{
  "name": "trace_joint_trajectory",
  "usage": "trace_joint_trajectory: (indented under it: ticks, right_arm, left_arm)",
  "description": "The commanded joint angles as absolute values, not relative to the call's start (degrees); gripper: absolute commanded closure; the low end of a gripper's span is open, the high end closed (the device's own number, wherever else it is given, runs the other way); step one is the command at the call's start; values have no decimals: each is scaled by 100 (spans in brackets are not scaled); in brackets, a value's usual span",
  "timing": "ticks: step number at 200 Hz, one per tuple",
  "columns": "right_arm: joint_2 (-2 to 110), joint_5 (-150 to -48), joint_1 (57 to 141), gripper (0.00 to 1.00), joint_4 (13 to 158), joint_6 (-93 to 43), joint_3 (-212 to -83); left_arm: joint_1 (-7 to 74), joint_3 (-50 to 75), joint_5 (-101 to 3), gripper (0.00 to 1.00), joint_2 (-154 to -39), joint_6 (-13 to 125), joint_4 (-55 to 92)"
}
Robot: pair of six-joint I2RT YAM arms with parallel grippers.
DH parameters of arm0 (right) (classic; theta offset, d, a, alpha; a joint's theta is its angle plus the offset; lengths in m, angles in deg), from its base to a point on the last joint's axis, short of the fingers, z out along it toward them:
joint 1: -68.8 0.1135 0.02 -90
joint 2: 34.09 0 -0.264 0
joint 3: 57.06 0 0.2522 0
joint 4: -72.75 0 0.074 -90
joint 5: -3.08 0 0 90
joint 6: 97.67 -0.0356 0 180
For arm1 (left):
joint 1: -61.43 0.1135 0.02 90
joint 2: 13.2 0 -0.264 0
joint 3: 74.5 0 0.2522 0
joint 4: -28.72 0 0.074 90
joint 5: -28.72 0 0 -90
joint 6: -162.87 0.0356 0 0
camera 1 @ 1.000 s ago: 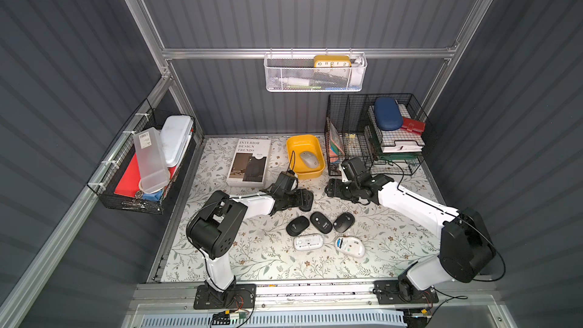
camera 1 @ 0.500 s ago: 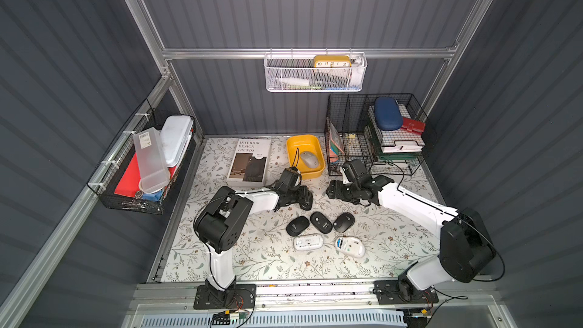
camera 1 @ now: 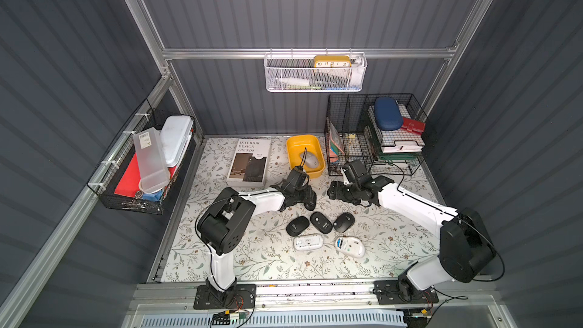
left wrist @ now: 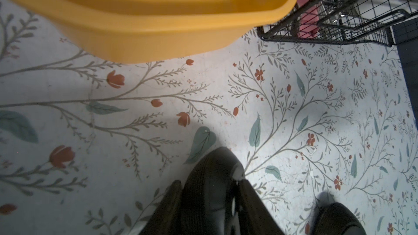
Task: Put the mouse in the storage box
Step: Pick up the mouse from the center of the board.
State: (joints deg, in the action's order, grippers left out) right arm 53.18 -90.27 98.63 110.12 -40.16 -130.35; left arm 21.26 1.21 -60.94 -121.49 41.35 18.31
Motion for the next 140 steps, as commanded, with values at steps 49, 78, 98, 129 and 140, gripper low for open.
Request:
trace_joint_trajectory:
  ticks: [49, 78, 98, 129, 140]
  right_arm:
    - [5157, -8794, 9809, 23, 11137, -3968, -12935]
    - [5102, -8746, 9787, 23, 11173, -3957, -12910]
    - [5064, -8723, 9763, 23, 11177, -3944, -12892]
    - [5040, -8701, 9734, 23, 11189, -3932, -12883]
    - [5029, -8699, 9724, 23, 11191, -3932, -12883]
  left_arm:
    - [1497, 665, -6945, 55, -12664, 4174, 971]
    - [1470, 694, -6990, 58, -12683, 4070, 881]
    - [1467, 744, -6989, 59, -12730, 4068, 820]
    - [1467, 751, -6973, 59, -12753, 4060, 816]
    - [1467, 778, -6980, 63, -12762, 4062, 794]
